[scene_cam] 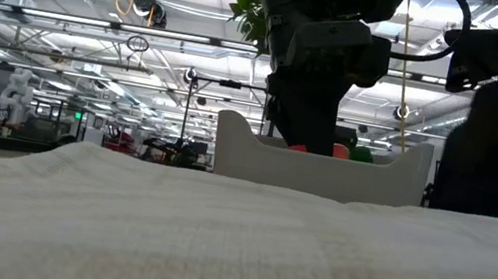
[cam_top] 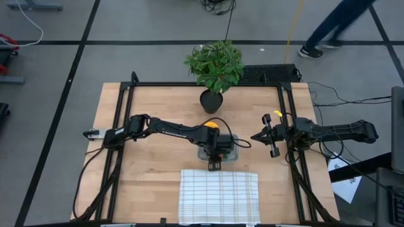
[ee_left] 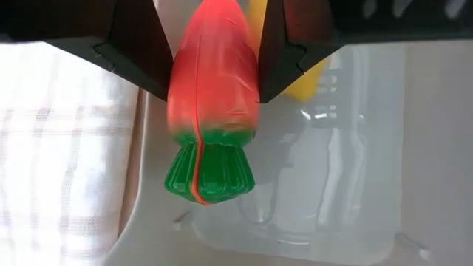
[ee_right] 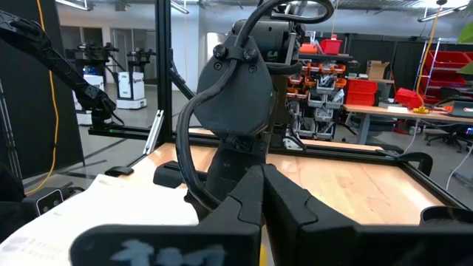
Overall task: Pick and placing Produce into tupperware
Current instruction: Put the orange carrot into the gray bin
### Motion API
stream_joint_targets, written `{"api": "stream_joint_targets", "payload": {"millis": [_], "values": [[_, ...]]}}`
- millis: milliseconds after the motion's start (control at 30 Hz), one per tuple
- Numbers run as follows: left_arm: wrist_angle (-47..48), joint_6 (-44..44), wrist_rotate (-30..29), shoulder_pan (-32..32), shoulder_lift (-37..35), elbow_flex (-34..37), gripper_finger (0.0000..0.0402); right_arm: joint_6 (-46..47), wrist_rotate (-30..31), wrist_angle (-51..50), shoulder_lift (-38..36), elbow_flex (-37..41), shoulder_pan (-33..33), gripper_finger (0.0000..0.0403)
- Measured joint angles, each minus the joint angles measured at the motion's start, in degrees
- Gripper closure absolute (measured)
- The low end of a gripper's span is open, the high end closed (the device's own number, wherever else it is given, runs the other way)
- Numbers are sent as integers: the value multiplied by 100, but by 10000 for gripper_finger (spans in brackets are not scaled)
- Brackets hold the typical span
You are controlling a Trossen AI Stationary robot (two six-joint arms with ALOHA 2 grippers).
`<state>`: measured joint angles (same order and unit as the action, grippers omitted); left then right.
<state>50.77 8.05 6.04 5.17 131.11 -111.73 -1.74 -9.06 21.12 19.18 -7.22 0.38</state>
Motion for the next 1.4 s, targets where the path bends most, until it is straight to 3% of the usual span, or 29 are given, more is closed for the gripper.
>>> {"api": "stream_joint_targets", "payload": {"millis": [800, 1200, 1400], "values": [[-227, -68, -268, 0, -4, 257, 227, 0, -1, 2, 0, 0, 0, 403], [-401, -140, 36, 1, -4, 255, 226, 37, 0, 2, 2, 0, 0, 403], [-401, -212, 142, 61, -4, 254, 195, 39, 0, 2, 0, 0, -1, 403]]}}
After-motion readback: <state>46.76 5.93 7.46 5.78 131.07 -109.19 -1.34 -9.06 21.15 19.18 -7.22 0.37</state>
